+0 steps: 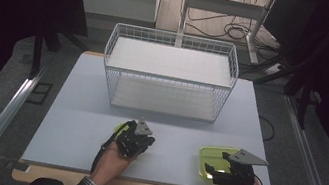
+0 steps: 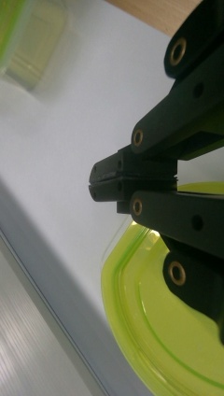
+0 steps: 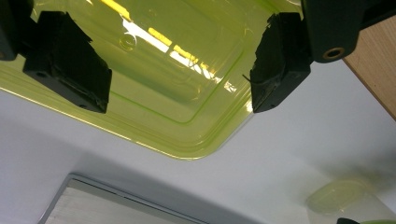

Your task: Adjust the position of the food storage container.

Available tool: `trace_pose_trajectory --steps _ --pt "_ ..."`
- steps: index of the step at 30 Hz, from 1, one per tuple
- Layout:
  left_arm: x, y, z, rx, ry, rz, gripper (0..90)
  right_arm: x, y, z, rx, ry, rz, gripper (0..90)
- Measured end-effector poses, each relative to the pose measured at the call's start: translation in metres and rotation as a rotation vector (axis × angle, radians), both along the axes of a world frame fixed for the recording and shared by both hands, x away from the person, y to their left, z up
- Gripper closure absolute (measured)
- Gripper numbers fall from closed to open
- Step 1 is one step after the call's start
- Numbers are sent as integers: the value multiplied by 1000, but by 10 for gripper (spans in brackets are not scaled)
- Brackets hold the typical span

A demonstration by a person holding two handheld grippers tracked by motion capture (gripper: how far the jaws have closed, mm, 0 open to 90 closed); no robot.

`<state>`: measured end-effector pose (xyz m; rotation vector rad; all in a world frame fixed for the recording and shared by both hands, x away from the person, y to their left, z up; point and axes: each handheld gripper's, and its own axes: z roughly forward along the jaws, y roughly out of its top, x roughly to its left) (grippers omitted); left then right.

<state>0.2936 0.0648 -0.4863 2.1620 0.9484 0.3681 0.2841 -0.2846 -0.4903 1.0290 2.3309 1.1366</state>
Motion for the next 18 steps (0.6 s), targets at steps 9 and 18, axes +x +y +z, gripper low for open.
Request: trace_pose_trajectory --steps 9,18 --pt "1 36 -2 10 4 81 897 0 0 1 26 22 -14 219" --pt "8 69 -9 30 19 164 896 0 -1 2 31 31 -16 231"
